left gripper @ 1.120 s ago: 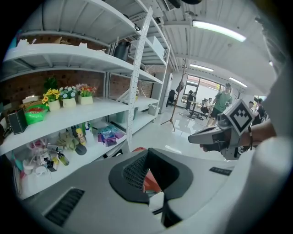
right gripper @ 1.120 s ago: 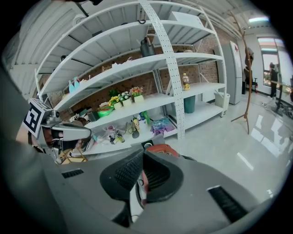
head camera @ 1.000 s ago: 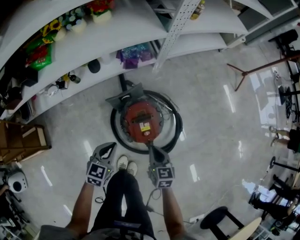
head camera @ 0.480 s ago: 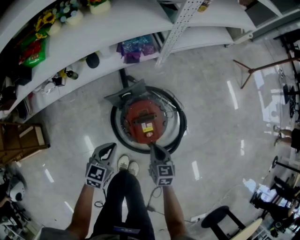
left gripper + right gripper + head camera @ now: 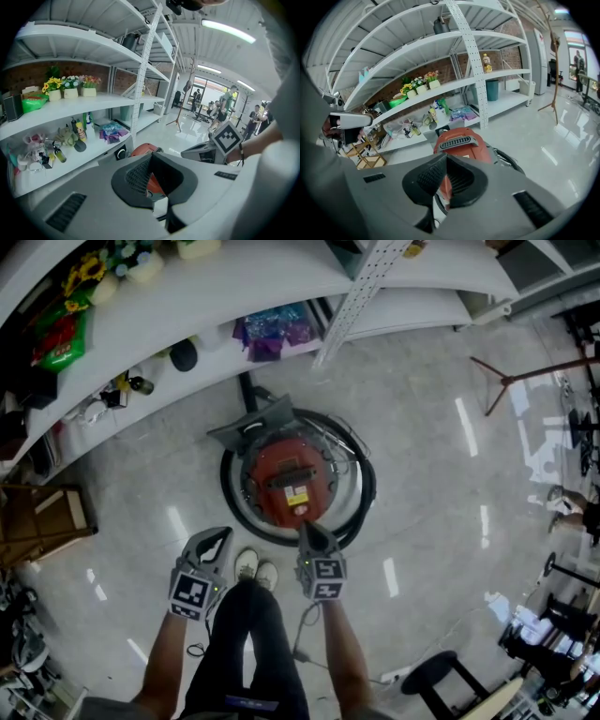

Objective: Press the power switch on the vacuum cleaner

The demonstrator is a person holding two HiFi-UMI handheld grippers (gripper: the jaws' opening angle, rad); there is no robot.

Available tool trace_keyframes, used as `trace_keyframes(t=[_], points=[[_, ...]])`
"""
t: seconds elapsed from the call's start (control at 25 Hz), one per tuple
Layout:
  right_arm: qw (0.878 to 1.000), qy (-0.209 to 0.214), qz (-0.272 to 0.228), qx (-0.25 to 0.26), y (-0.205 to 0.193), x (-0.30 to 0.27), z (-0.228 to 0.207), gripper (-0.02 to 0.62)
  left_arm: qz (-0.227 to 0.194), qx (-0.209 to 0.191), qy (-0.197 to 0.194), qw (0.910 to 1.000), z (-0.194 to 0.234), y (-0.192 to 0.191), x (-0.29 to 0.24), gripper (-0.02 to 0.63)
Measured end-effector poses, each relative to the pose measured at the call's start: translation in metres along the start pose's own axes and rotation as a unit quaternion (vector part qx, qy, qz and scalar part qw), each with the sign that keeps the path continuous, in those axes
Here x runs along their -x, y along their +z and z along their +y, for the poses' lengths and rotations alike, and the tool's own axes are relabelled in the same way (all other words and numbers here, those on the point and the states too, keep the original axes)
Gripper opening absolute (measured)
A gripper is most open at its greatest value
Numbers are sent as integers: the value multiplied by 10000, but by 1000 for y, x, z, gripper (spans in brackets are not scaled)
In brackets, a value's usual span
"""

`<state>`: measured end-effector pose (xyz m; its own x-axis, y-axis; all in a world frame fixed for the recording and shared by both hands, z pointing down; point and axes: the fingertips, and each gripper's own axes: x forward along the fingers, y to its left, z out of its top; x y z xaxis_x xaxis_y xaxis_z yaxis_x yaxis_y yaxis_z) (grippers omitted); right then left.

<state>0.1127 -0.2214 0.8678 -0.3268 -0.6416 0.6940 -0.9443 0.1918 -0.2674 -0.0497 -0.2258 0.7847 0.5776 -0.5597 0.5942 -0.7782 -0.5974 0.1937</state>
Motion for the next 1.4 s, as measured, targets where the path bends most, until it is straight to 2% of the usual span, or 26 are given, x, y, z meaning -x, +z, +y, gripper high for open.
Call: trace_keyframes(t=[0.28, 0.92, 1.12, 1.4], points=[[9996, -28, 202, 203, -14, -21, -3, 11, 53, 174, 71, 9998, 5, -4, 1, 8], [9991, -176, 374, 102, -43, -53, -13, 11, 94, 201, 46, 9997, 5, -25, 0, 8], [9987, -209, 447, 88, -54, -63, -16, 11, 122, 32, -15, 9999, 7, -33, -2, 8], [9981, -226, 571, 60, -65, -72, -19, 11, 102, 153, 21, 9998, 7, -33, 0, 8]])
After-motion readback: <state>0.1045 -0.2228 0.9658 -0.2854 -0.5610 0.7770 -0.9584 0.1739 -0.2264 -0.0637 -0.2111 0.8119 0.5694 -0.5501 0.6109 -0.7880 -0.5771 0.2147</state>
